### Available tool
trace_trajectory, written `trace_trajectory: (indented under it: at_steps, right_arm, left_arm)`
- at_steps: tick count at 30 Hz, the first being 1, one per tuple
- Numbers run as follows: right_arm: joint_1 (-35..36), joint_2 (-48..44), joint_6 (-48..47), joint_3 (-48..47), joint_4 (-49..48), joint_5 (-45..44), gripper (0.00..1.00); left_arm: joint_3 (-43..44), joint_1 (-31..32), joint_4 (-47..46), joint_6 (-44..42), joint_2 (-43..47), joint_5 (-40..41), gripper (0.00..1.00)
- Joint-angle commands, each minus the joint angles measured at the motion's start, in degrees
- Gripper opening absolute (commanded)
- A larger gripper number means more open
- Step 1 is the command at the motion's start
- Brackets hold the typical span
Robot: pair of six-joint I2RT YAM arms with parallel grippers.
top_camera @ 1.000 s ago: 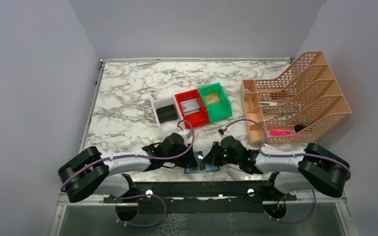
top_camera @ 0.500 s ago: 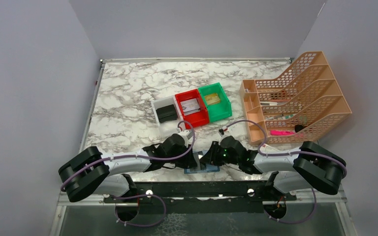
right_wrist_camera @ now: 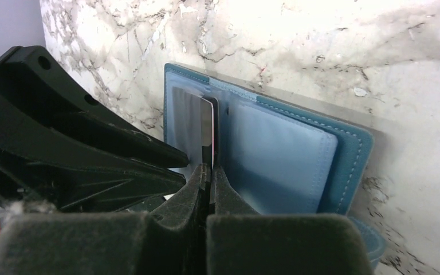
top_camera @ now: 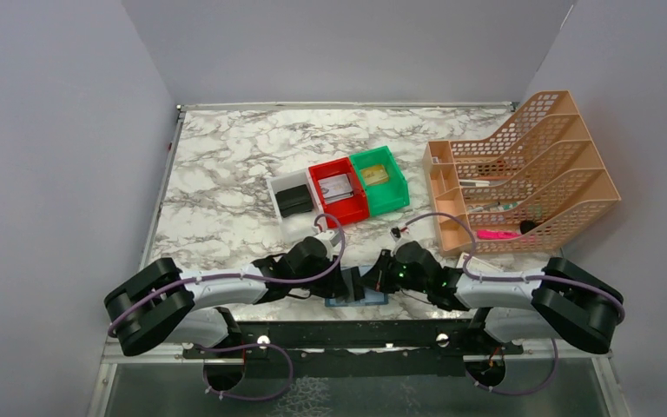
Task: Take the credit cards out of the card holder
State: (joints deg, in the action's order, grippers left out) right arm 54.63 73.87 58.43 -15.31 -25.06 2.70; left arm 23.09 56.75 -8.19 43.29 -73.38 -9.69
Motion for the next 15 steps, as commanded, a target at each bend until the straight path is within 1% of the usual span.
trace_trajectory:
  at_steps: [1, 5, 9, 12, 15]
  right_arm:
    - [-1.02, -5.34, -2.06, 1.76, 7.05, -4.49, 0.01]
    - [-1.61, -7.99, -2.21, 3.22, 6.43, -3.37, 0.03]
    - [-1.63, -7.06, -2.26, 3.06, 4.84, -1.95, 0.07]
    - [-1.63, -6.06, -1.87, 3.54, 2.05, -0.48, 0.15]
    - [-1.63, -4.46, -0.76, 4.18, -2.15, 1.88, 0.27]
  left_arm:
    - [-0.42, 0.68, 2.92, -0.4, -1.59, 1.34, 0.27]
    - [-0.21, 0.73, 2.93, -0.52, -1.75, 1.26, 0.26]
    - [0.34, 0.81, 2.93, -0.75, -2.1, 1.11, 0.26]
    - [0.46, 0.88, 2.95, -0.75, -2.35, 0.99, 0.26]
    - [0.44, 0.99, 2.91, -0.62, -2.58, 1.16, 0.26]
